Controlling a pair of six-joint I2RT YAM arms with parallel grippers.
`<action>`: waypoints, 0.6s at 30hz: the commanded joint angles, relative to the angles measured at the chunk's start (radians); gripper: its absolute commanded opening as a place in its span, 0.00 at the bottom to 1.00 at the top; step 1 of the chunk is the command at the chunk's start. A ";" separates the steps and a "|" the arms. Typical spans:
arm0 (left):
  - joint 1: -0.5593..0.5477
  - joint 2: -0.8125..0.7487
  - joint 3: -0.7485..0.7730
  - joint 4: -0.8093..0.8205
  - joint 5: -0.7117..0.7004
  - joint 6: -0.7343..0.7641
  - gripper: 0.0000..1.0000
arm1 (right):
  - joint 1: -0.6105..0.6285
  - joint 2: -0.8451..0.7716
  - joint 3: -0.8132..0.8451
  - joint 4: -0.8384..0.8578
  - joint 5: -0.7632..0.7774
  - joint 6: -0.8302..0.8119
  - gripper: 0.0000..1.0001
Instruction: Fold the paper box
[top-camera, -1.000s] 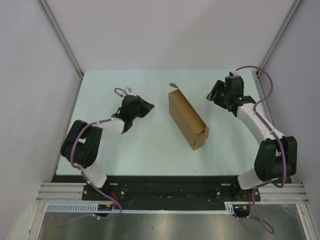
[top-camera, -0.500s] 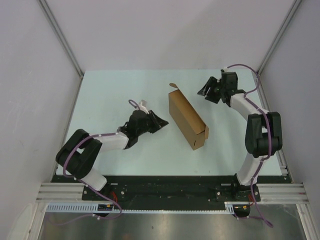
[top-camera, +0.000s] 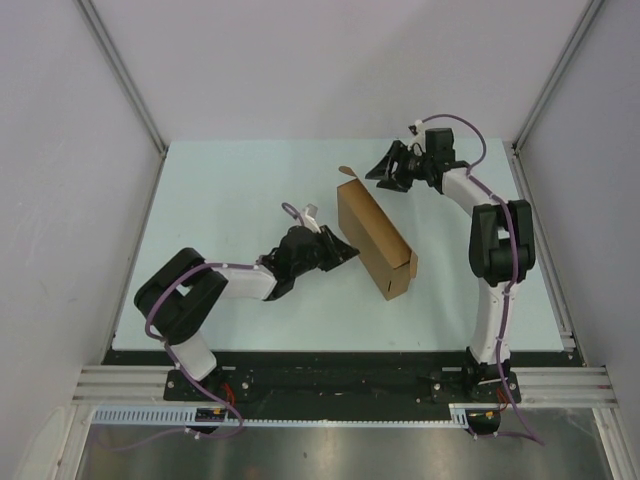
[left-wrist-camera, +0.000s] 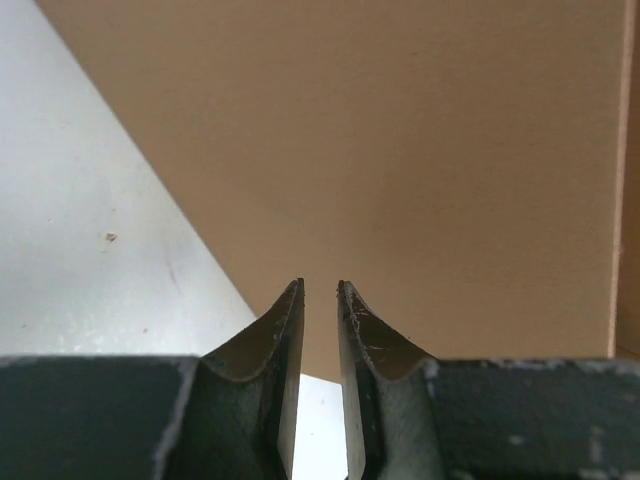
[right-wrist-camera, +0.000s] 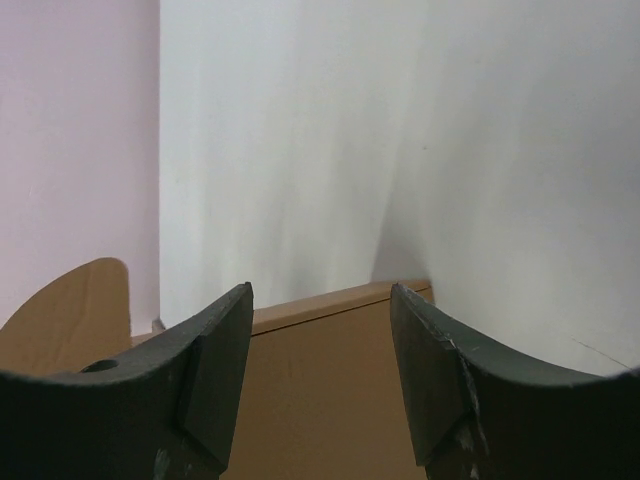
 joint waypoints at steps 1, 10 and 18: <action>-0.016 0.000 0.033 0.063 -0.032 -0.013 0.24 | 0.024 0.033 0.057 -0.019 -0.144 -0.004 0.63; -0.045 -0.017 0.009 0.072 -0.043 -0.018 0.24 | 0.074 0.079 0.060 -0.045 -0.232 -0.022 0.63; -0.075 -0.056 -0.022 0.071 -0.078 -0.018 0.24 | 0.097 0.094 0.065 -0.076 -0.274 -0.036 0.63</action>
